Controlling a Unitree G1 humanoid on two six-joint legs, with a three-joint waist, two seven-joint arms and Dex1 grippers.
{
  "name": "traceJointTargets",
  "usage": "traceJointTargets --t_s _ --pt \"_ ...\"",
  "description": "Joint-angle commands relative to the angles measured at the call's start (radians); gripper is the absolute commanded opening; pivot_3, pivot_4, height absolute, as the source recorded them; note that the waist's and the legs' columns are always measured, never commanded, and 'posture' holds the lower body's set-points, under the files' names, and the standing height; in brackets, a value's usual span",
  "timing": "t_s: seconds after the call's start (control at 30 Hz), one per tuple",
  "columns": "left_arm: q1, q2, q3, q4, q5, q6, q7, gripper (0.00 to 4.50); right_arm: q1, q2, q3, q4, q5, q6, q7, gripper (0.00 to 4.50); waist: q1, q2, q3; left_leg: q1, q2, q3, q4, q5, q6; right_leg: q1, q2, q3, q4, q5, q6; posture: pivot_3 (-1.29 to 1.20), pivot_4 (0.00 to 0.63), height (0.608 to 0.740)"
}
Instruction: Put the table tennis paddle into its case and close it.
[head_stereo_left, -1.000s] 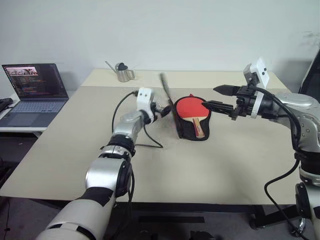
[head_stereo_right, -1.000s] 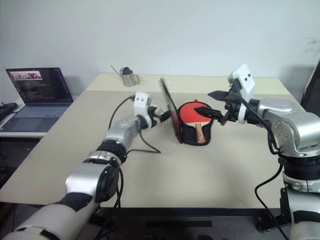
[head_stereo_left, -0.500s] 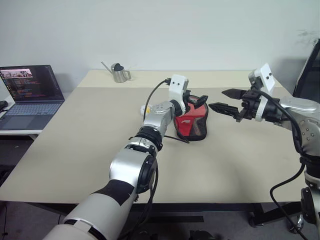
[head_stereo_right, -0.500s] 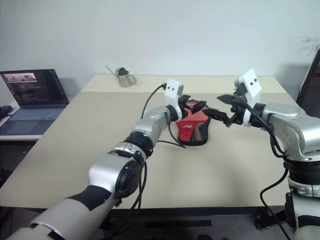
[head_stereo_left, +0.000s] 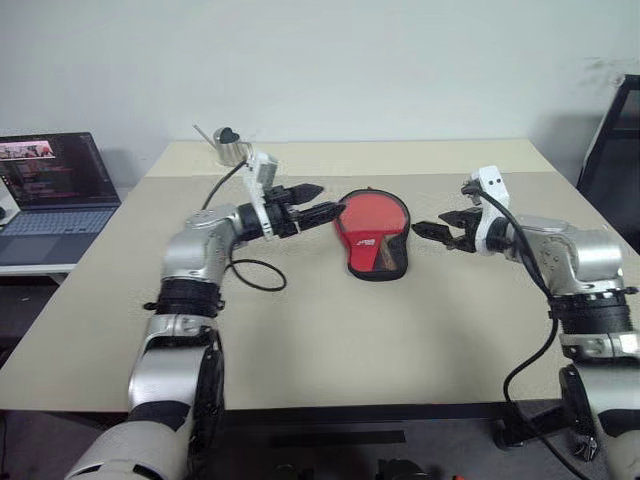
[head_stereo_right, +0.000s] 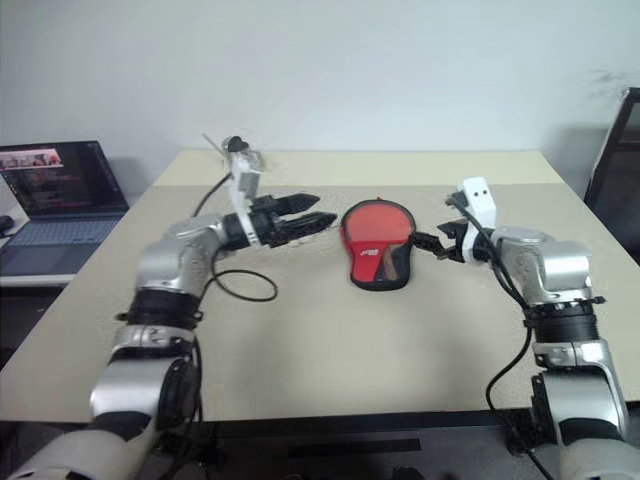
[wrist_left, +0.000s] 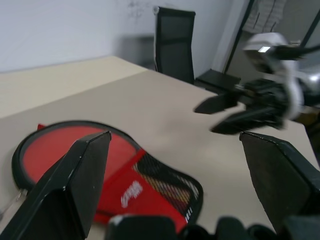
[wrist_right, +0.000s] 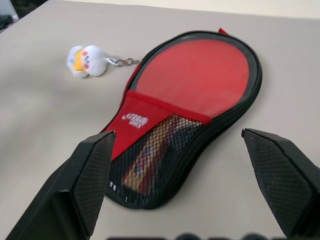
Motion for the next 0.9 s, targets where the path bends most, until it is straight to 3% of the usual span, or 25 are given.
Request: traceJointTargets --t_s 0.03,0.27,0.5,0.9 --pt "0.036 0.068 0.034 -0.143 -0.062 0.065 -0.006 4.50 -0.067 0.047 -0.009 0.156 -0.051 -0.105 -0.016 4.44 0.000 0.000 0.000 0.000 0.000 0.000 0.000 0.000 0.000 0.000 0.000 0.000 0.000 0.000 0.000 0.00 0.150 0.740" --pt "0.160 0.179 0.071 -0.302 -0.113 0.112 0.013 4.50 -0.159 0.154 0.020 0.497 -0.182 -0.349 -0.043 4.44 0.001 0.000 0.000 0.000 0.000 0.000 0.000 0.000 0.000 0.000 0.000 -0.001 0.000 0.000 0.000 0.00 0.150 0.740" --pt "0.198 0.253 0.100 -0.328 -0.141 0.125 0.049 4.50 -0.234 0.226 -0.011 0.751 -0.251 -0.548 -0.122 4.44 -0.002 0.000 0.000 0.000 0.000 0.000 0.000 0.000 0.000 0.000 0.000 0.000 0.001 0.000 0.000 0.00 0.150 0.740" --pt "0.215 0.277 0.108 -0.364 -0.171 0.144 0.094 4.50 -0.283 0.286 -0.088 0.911 -0.273 -0.595 -0.184 4.44 -0.003 0.000 0.000 0.001 0.000 0.000 0.000 0.001 -0.001 0.000 0.000 0.000 0.001 0.000 0.000 0.00 0.150 0.740"
